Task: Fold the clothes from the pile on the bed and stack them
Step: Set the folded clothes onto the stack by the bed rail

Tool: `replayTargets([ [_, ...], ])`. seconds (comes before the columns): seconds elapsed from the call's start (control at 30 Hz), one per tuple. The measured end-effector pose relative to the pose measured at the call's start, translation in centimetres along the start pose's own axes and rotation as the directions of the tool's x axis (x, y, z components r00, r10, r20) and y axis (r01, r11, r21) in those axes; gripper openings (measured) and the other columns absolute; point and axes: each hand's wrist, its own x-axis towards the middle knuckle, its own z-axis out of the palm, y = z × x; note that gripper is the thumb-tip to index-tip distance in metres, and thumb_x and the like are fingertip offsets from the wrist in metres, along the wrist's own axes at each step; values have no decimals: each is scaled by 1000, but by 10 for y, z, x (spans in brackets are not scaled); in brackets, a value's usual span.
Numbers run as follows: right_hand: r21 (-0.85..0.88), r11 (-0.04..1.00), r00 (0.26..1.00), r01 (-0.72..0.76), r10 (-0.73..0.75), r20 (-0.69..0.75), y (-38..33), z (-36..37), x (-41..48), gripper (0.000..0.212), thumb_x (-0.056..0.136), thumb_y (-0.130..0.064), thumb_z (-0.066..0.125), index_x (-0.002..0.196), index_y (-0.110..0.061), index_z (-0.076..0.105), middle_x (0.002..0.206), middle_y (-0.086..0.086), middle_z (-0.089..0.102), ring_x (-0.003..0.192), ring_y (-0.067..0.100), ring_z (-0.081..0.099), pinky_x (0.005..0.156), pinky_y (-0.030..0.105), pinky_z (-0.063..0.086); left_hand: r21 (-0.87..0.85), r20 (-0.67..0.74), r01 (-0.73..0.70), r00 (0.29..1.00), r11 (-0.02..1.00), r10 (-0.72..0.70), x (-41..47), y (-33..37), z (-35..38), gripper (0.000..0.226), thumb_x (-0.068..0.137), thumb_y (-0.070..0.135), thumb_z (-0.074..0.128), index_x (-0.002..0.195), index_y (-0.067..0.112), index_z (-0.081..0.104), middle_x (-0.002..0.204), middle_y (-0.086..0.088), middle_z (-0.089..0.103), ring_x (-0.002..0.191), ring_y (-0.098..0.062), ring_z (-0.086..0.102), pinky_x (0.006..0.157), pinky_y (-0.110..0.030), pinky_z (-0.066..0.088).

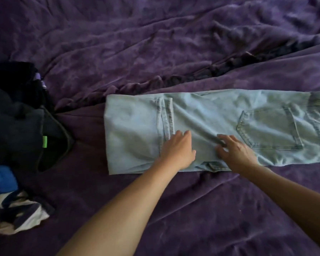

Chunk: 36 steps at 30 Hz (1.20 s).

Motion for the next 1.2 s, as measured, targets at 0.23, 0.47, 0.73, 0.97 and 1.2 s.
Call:
replayTargets([
  [0.23,91,996,999,19,-21,28,24,-5,-5,36,93,-37,56,126,-24,58,120,2,59,108,28,58,80,35,44,-124,-642,91,752,988,-150,-10,-35,-4,26,83,39,64,96,16,59,96,-3,58,90,-25,58,62,-33,41],
  [0.47,183,983,1000,18,-14,-23,52,-3,-12,31,90,-32,62,118,-18,64,110,1,62,99,25,62,77,33,47,-174,-257,450,838,876,-481,23,-53,15,34,73,15,70,101,16,51,91,-5,65,86,-30,64,64,-33,45],
  [0.73,178,983,999,36,-32,-26,67,-14,-12,28,91,-31,62,115,-17,66,110,3,61,100,27,60,78,34,47,208,123,225,960,952,-253,38,-31,39,52,88,30,55,135,11,45,132,-15,42,119,-34,47,99,-41,43],
  [0.97,144,907,814,-396,420,-401,188,-112,20,66,81,-44,64,138,-20,42,147,12,36,135,35,31,107,51,27,336,-219,-15,971,942,93,44,25,61,46,96,41,41,140,26,40,146,-13,31,129,-31,33,103,-45,34],
  [1.2,575,525,710,-627,690,143,262,-143,24,60,63,-48,84,102,-6,68,86,8,71,72,24,68,64,34,58,491,33,-101,995,865,97,14,66,163,63,100,45,15,148,21,-18,158,-16,-17,145,-37,-16,116,-56,-4],
])
